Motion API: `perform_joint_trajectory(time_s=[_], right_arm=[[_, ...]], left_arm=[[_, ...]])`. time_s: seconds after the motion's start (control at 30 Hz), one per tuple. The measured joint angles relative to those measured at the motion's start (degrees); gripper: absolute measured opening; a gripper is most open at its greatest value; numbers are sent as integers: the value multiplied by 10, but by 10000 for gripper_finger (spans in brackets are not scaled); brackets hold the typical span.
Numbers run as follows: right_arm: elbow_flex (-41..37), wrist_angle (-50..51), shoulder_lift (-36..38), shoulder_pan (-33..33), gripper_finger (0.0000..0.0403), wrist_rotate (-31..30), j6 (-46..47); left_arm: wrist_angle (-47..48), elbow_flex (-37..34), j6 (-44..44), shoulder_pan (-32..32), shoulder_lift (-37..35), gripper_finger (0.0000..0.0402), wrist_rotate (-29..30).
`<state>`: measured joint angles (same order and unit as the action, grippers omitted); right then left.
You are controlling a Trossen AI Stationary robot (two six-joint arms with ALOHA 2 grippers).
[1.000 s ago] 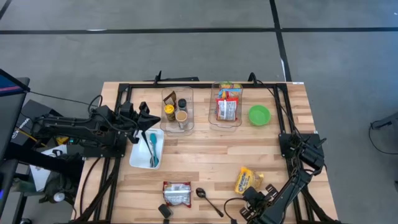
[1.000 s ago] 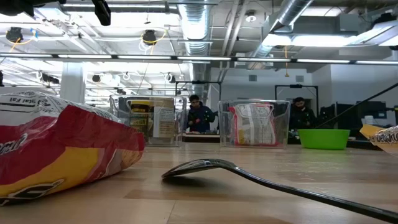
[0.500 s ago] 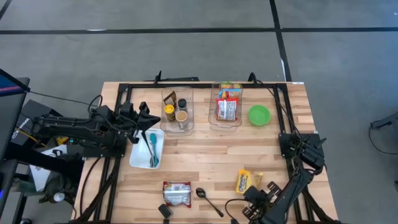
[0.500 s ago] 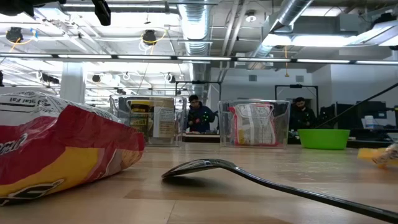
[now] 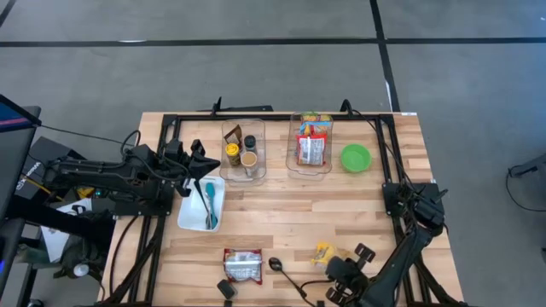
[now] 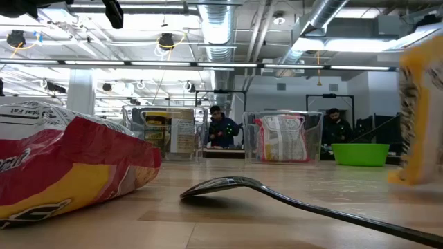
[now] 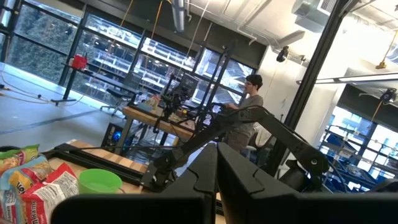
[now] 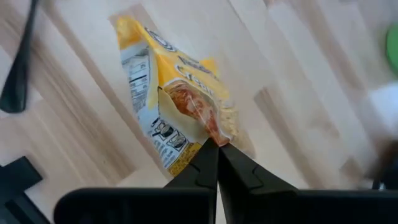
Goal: Pick & Place Food Item
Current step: Put the yellow noodle pack into the right transparent bin
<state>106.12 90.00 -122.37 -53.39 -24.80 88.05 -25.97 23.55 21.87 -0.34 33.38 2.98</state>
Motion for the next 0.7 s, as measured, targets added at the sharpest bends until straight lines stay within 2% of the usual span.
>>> perform_joint_trajectory(time_s=[0.4,0.7], right_arm=[[49,0,0,15,0,-91,-180],[94,-3,0,29,0,-217,-249]], left_arm=[[0,0,0,0,0,4,0],[0,0,0,0,0,4,0]])
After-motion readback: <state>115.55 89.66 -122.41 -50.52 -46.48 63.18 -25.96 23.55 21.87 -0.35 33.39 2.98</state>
